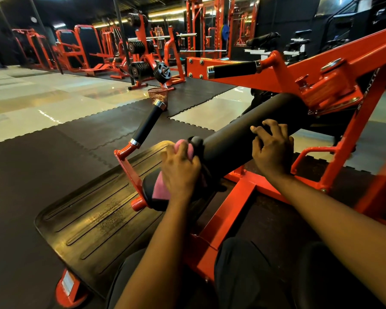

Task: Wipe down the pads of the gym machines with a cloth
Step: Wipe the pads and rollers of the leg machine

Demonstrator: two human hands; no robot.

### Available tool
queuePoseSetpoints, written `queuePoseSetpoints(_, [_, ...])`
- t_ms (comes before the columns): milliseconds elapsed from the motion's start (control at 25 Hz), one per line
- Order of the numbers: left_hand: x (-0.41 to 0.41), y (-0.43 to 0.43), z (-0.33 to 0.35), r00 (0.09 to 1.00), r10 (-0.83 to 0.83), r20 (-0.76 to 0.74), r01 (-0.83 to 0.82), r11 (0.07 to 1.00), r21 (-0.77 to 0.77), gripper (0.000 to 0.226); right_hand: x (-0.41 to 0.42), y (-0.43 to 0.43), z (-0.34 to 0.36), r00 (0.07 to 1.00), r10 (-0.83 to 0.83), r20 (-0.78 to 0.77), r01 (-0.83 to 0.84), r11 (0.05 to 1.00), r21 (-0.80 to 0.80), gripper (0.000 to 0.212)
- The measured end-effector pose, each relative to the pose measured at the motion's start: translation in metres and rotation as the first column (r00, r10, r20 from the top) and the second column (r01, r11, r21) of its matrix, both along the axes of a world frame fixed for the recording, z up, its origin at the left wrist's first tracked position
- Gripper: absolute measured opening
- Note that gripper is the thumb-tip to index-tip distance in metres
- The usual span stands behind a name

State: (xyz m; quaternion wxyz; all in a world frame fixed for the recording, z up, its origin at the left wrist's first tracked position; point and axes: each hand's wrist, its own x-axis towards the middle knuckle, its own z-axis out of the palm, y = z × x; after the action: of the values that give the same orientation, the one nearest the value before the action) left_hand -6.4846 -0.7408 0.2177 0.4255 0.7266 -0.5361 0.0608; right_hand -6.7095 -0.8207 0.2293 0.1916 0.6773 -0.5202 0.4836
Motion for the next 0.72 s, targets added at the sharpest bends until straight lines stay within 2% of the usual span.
queuePoseSetpoints(160, [0.03, 0.021, -0.029, 0.986, 0.154, -0.069, -0.154, 0.988, 0.005, 0.049, 0.001, 0.0, -0.001, 1.0, 0.019, 0.013, -0.019, 1.0, -0.001, 0.03])
queuePoseSetpoints(280, [0.014, 0.008, -0.015, 0.949, 0.291, -0.12, -0.283, 0.956, 0.074, 0.04, -0.004, 0.0, -0.002, 0.998, 0.064, 0.023, -0.064, 0.998, 0.009, 0.029])
queuePoseSetpoints(320, [0.0, 0.0, -0.003, 0.952, 0.281, -0.125, -0.272, 0.959, 0.081, 0.038, -0.008, 0.001, -0.002, 0.997, 0.08, 0.01, -0.08, 0.997, 0.004, 0.03])
queuePoseSetpoints(440, [-0.061, -0.025, 0.031, 0.997, 0.025, -0.078, -0.023, 0.999, 0.031, 0.041, -0.028, 0.001, 0.007, 0.978, 0.19, -0.082, -0.19, 0.982, 0.011, 0.038])
queuePoseSetpoints(520, [-0.085, -0.031, 0.042, 0.992, -0.09, -0.09, 0.089, 0.996, -0.011, 0.047, -0.043, 0.0, 0.016, 0.954, 0.292, -0.072, -0.29, 0.956, 0.044, 0.043])
queuePoseSetpoints(640, [-0.057, -0.021, 0.044, 0.896, -0.339, -0.288, 0.3, 0.938, -0.172, 0.039, -0.043, 0.005, 0.03, 0.946, 0.304, 0.116, -0.313, 0.948, 0.066, 0.038])
queuePoseSetpoints(720, [-0.024, -0.011, 0.036, 0.843, -0.41, -0.349, 0.336, 0.907, -0.254, 0.041, -0.012, 0.018, 0.033, 0.954, 0.258, 0.154, -0.26, 0.966, -0.01, 0.034])
